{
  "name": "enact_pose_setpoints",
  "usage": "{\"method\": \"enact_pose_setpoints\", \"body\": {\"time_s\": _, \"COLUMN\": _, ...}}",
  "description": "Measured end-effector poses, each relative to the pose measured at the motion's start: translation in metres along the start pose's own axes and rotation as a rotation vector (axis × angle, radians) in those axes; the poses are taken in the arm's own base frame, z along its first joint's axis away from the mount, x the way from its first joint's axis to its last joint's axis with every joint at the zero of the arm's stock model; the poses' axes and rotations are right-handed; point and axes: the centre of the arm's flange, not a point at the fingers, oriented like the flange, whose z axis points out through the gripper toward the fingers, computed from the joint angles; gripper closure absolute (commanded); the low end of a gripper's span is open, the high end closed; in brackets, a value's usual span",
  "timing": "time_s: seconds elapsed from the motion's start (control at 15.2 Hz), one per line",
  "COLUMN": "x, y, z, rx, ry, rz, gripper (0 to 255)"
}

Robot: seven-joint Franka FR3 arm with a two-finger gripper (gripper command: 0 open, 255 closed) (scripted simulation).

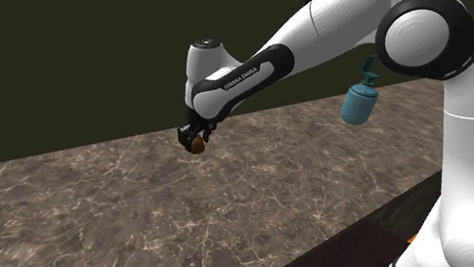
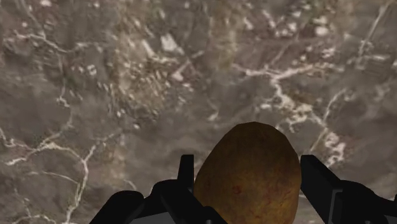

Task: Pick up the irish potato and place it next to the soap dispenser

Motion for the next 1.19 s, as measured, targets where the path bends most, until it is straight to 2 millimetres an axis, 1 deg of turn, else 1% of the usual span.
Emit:
{"method": "enact_pose_setpoints", "body": {"time_s": 0.4, "x": 0.000, "y": 0.000, "z": 0.000, "rx": 0.000, "ry": 0.000, "rz": 0.000, "gripper": 255}}
{"method": "enact_pose_setpoints", "body": {"time_s": 0.46, "x": 0.000, "y": 0.001, "z": -0.003, "rx": 0.000, "ry": 0.000, "rz": 0.000, "gripper": 255}}
{"method": "enact_pose_setpoints", "body": {"time_s": 0.73, "x": 0.003, "y": 0.002, "z": -0.020, "rx": 0.000, "ry": 0.000, "rz": 0.000, "gripper": 255}}
{"method": "enact_pose_setpoints", "body": {"time_s": 1.19, "x": 0.006, "y": 0.005, "z": -0.056, "rx": 0.000, "ry": 0.000, "rz": 0.000, "gripper": 255}}
